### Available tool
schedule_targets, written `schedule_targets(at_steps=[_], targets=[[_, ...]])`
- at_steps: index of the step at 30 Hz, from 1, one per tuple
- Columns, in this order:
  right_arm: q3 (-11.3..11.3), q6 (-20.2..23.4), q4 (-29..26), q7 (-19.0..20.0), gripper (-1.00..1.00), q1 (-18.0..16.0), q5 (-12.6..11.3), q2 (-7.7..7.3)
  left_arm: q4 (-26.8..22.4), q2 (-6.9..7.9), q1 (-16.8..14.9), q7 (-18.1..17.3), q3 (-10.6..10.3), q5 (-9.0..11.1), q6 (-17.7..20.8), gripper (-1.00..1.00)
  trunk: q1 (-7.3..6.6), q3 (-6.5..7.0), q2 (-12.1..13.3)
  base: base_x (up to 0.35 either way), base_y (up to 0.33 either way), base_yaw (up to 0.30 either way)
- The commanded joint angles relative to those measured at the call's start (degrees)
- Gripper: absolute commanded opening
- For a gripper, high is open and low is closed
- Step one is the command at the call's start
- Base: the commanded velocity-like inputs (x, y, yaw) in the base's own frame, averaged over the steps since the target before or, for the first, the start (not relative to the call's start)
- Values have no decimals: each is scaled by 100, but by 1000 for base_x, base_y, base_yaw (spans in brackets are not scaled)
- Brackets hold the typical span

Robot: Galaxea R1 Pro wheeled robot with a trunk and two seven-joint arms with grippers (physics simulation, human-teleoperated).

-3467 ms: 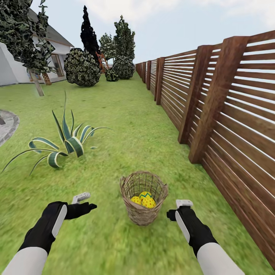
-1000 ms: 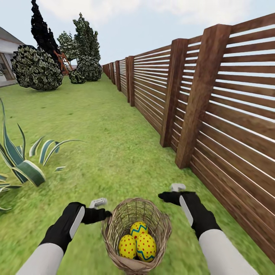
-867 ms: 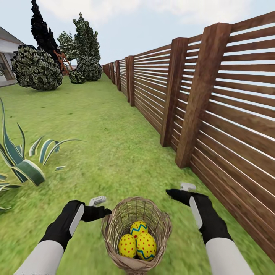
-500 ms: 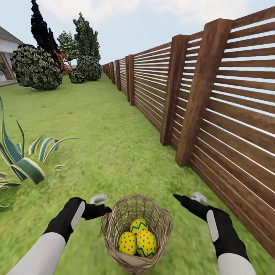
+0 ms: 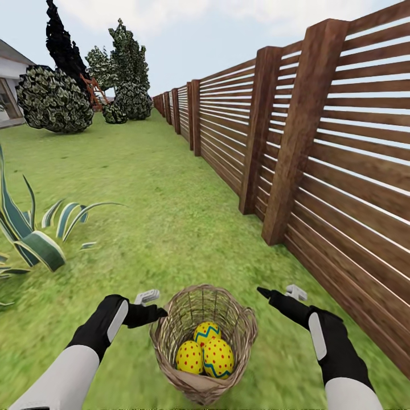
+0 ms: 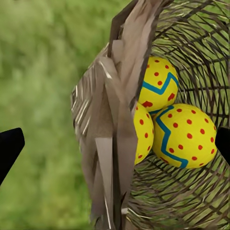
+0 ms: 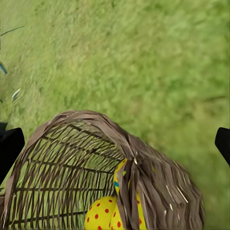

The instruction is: Take the three Easter eggs out of the wicker basket on the lawn in the garden, then place them on the lawn next to a single tree (choose any tree) so that all three eggs are next to the same tree and none are left in the basket.

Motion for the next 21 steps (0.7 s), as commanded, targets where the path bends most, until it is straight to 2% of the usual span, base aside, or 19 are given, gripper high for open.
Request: schedule_targets(at_steps=[1, 5, 11, 21], targets=[[-16, 53, -7, -5, 100, -5, -53, 13, -10, 0, -3, -4, 14, 24, 35, 100, 22, -24, -44, 0, 0, 0], [-14, 53, -7, -7, 100, -5, -53, 17, -29, 6, -3, -6, 14, 31, 40, 100, 109, -95, -204, 0, 0, 0], [-6, 53, -1, -10, 100, -5, -45, 28, -63, 38, -3, -29, 12, 65, 50, 100, 109, -95, -204, 0, 0, 0], [0, 53, 10, -10, 100, -4, -26, 41, -35, -59, -3, -13, -36, 3, 50, 100, 109, -95, -204, 0, 0, 0]])
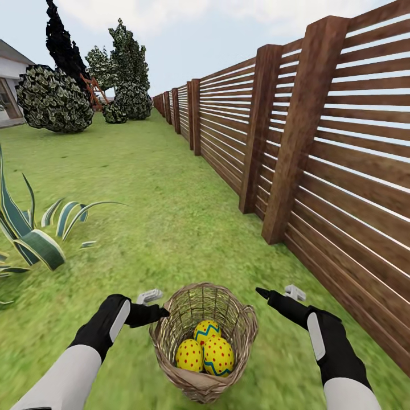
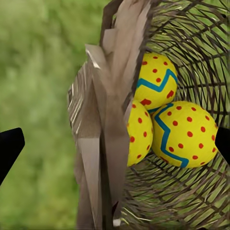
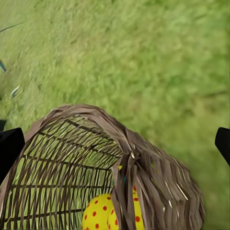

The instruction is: Take the three Easter eggs out of the wicker basket on the lawn in the garden, then place them on the lawn next to a single tree (choose any tree) so that all three eggs are next to the same tree and none are left in the basket.

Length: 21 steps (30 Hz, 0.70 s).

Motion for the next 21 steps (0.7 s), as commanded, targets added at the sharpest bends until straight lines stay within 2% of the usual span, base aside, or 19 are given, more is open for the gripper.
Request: schedule_targets(at_steps=[1, 2, 3, 4, 8, 9, 13, 21], targets=[[-5, 52, -5, -1, 100, -5, -49, 5, -6, -4, -2, -2, 12, 25, 35, 100, -1, -5, -2, 0, 0, 0], [23, 52, -5, -1, 100, -5, -50, 1, -17, -11, -2, -2, 14, 25, 38, 100, -1, -5, -2, 0, 0, 0], [123, 52, -5, -1, 100, -6, -55, -11, -61, -107, -2, 18, 18, 26, 41, 100, -1, -5, -2, 0, 0, 0], [145, 52, -5, -1, 100, -6, -57, -19, -85, -190, -2, 195, 23, 26, 42, 100, -1, -5, -2, 0, 0, 0], [165, 56, -5, -1, 100, -5, -59, -34, -199, -534, -2, 1974, 27, 93, 17, 100, -1, -5, -2, 0, 0, 0], [166, 58, -5, -1, 100, -5, -62, -35, -215, -576, -2, 2207, 27, 100, 12, 100, -1, -5, -2, 0, 0, 0], [168, 61, -5, -1, 100, -5, -66, -23, -229, -612, -2, 2456, 28, 105, 7, 100, -1, -5, -2, 0, 0, 0], [168, 61, -5, -1, 100, -6, -63, -26, -200, -619, -2, 2469, 21, 105, -27, 100, -1, -5, -2, 0, 0, 0]])
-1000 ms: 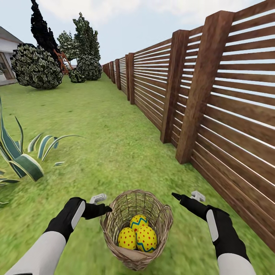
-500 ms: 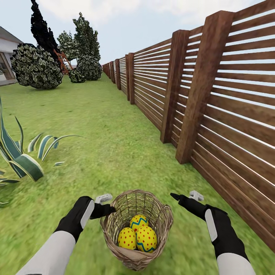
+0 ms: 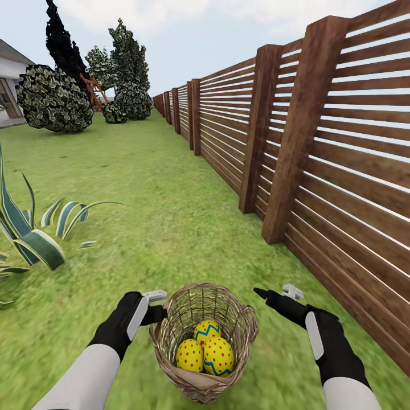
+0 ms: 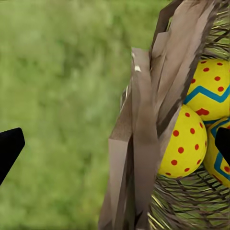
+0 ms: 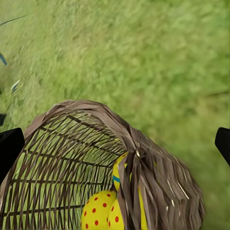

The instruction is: Take the three Easter eggs out of the wicker basket on the lawn in the garden, then place them on the lawn next to a single tree (choose any tree) so that all three eggs are next to the same tree and none are left in the basket.

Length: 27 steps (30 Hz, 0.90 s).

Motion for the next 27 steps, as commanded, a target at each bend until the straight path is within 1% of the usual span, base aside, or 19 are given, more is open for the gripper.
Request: schedule_targets(at_steps=[1, 5, 6, 13, 16, 18, 24, 27], targets=[[-20, 52, -5, -2, 100, -4, -52, 5, 7, -6, -2, 46, 17, 61, -15, 100, -1, -5, -2, 0, 0, 0], [-20, 52, -5, -2, 100, -4, -51, 5, 75, -7, -2, 52, 16, 53, -92, 100, -1, -5, -2, 0, 0, 0], [-20, 52, -5, -2, 100, -4, -53, 5, 85, -7, -2, 56, 16, 53, -97, -100, -1, -5, -2, 0, 0, 0], [-20, 52, -5, -2, 100, -4, -55, -4, 61, -7, -2, 29, -15, 52, -113, -100, -1, -5, -2, 0, 0, 0], [-20, 52, -5, -2, 100, -4, -55, -4, 60, -7, -2, 28, -171, 52, -113, -100, -1, -5, -2, 0, 0, 0], [-20, 52, -5, -2, 100, -4, -55, -4, 59, -7, -2, 23, -204, 52, -110, -100, -1, -5, -2, 0, 0, 0], [-20, 54, -5, -2, 100, -4, -62, -10, 16, -15, -2, 28, -213, 52, -97, -100, -1, -5, -2, 0, 0, 0], [-20, 54, -5, -2, 100, -4, -64, -7, -44, -15, -2, 41, -220, 52, -77, -100, -67, 48, 118, 0, 0, 0]])
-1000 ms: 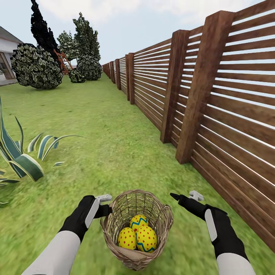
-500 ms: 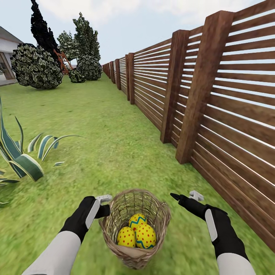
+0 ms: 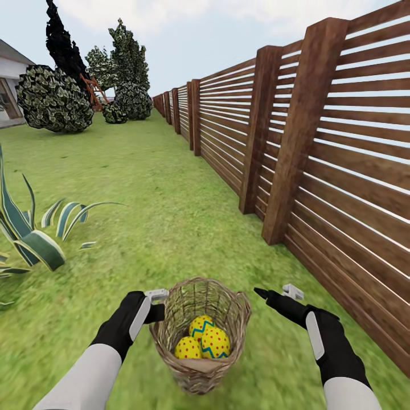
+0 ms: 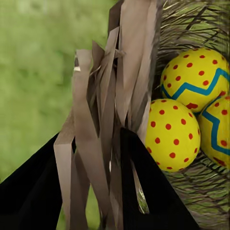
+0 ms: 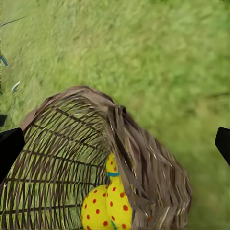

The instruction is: Take the three Easter eggs out of the wicker basket on the lawn in the garden, then place them on the lawn next to a single tree (choose any tree) so that all three eggs are next to the same tree and none are left in the basket.

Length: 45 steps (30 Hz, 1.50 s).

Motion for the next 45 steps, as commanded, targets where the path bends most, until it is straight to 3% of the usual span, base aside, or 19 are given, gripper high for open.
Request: schedule_targets(at_steps=[1, 18, 23, 25, 28, 30, 32, 34, 35, 36, 38, 45], targets=[[-20, 52, -5, -3, 100, -4, -50, 7, -32, -5, -2, 40, 17, 47, 30, -100, -23, 13, 39, 0, 0, 0], [-20, 49, -31, -3, 100, -6, -25, -8, -255, 36, -2, 7, 49, 56, 73, -100, -397, 318, 721, 0, 0, 0], [-20, 49, -31, -36, 100, -4, 24, -9, -264, 73, -2, -145, 68, 56, 74, -100, -507, 408, 922, 0, 0, 0], [-27, 43, -20, -78, 100, -4, 43, -90, -264, 88, -2, -158, 77, 64, 74, -100, -551, 444, 1002, 0, 0, 0], [-38, 44, 56, -82, 100, -5, 29, -448, -257, 98, -2, -156, 85, 65, 74, -100, -616, 498, 1122, 0, 0, 0], [-46, 49, 251, -83, 100, -5, 424, -570, -256, 104, -2, -156, 87, 65, 74, -100, -660, 534, 1202, 0, 0, 0], [-52, 21, 849, -90, 100, -4, 1343, -630, -256, 109, -2, -159, 95, 65, 72, -100, -704, 569, 1283, 0, 0, 0], [-55, -12, 1497, -110, 100, -4, 1857, -695, -257, 109, -2, -159, 102, 65, 71, -100, -748, 605, 1363, 0, 0, 0], [-55, -99, 2677, -658, 100, 1, 2137, -769, -256, 117, -2, -159, 246, 65, 65, -100, -770, 623, 1403, 0, 0, 244], [-55, -249, 3131, -989, 100, 3, 2151, -767, -255, 118, -2, -159, 286, 65, 65, -100, -792, 641, 1443, 0, 0, 277], [-55, -807, 3751, -1226, 100, 4, 2159, -772, -255, 118, -2, -160, 298, 65, 65, -100, -836, 677, 1523, 0, 0, 289], [-47, -1219, 4154, -1268, 100, 4, 2157, -740, -242, 114, -2, -168, 290, 65, 57, -100, -990, 797, 1804, 0, 0, 292]])
